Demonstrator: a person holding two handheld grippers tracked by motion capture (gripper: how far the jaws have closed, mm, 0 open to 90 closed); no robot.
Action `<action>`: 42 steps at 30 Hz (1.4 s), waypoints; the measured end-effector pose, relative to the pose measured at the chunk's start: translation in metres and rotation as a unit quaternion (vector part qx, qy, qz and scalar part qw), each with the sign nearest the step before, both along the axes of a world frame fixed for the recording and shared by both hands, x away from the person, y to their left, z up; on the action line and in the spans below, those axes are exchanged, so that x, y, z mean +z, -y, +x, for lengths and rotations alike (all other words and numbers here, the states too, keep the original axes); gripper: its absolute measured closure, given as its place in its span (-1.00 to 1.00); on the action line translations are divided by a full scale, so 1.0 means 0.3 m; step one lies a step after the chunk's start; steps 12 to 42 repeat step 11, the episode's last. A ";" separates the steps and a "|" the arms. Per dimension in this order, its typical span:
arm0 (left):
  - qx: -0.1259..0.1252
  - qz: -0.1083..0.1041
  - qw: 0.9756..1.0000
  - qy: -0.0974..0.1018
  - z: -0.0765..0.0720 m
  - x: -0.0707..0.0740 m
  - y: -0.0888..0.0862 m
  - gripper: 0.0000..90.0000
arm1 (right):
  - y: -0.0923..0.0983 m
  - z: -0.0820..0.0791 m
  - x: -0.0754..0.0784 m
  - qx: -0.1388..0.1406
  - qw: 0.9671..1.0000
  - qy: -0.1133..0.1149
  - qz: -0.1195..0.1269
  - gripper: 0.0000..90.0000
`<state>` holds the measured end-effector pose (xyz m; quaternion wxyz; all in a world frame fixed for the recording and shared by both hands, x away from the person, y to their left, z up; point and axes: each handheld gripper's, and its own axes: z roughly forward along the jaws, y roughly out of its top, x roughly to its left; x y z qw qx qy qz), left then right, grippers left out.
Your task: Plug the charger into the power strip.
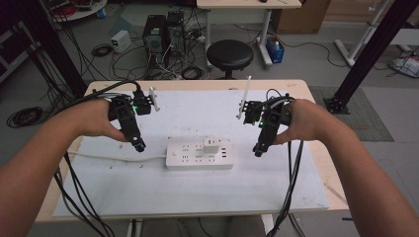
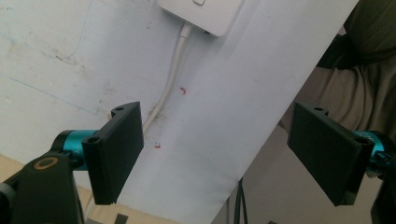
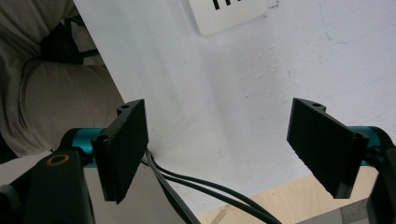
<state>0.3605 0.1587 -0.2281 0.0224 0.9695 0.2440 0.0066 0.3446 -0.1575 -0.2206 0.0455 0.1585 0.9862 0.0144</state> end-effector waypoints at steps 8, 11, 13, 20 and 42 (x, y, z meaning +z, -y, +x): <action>0.000 0.000 1.000 0.001 -0.002 0.005 0.009 -0.59 | 0.010 -0.005 -0.005 -0.006 1.000 0.001 0.000 -0.55; -0.001 0.000 1.000 0.002 -0.004 0.007 0.010 -0.59 | 0.019 -0.007 -0.004 -0.007 1.000 0.001 0.005 -0.55; -0.001 0.000 1.000 0.002 -0.004 0.007 0.010 -0.59 | 0.019 -0.007 -0.004 -0.007 1.000 0.001 0.005 -0.55; -0.001 0.000 1.000 0.002 -0.004 0.007 0.010 -0.59 | 0.019 -0.007 -0.004 -0.007 1.000 0.001 0.005 -0.55; -0.001 0.000 1.000 0.002 -0.004 0.007 0.010 -0.59 | 0.019 -0.007 -0.004 -0.007 1.000 0.001 0.005 -0.55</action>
